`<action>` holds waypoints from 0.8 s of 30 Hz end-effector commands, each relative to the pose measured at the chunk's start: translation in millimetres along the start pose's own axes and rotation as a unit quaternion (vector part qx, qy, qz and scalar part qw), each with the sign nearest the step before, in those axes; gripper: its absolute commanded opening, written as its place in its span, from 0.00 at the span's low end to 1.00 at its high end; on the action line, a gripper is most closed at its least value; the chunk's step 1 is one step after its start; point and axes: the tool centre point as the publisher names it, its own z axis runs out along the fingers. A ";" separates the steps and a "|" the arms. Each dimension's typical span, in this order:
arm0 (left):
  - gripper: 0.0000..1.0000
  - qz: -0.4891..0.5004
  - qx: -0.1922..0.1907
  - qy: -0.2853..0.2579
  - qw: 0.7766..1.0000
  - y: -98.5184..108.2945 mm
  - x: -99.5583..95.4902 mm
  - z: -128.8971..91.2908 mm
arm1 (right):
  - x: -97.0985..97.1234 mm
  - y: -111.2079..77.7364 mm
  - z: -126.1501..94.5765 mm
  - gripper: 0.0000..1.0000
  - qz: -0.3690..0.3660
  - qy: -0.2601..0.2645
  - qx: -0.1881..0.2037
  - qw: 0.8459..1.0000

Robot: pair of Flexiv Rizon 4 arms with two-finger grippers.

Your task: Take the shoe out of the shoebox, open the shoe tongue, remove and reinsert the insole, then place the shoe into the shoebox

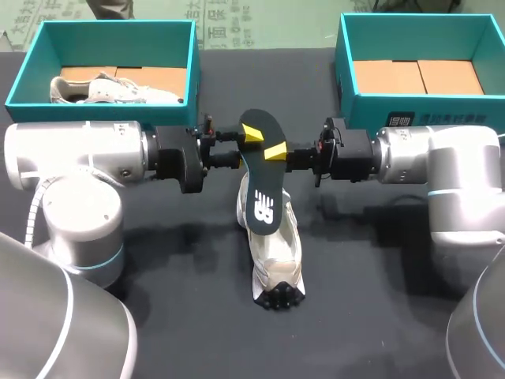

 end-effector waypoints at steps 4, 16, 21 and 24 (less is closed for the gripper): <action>0.40 0.001 0.003 0.001 1.000 4.7 2.6 5.8 | -0.6 -0.4 0.9 0.00 0.000 0.000 0.000 1.000; 0.19 0.004 0.009 0.002 1.000 3.0 3.5 12.4 | -0.6 -0.4 0.9 0.00 0.000 0.000 0.000 1.000; 0.13 0.004 0.009 0.004 1.000 4.9 4.4 13.4 | -0.6 -0.4 0.9 0.00 0.000 0.000 0.000 1.000; 0.10 0.004 0.010 0.004 1.000 6.0 4.6 13.4 | -0.6 -0.4 0.9 0.00 0.000 0.000 0.000 1.000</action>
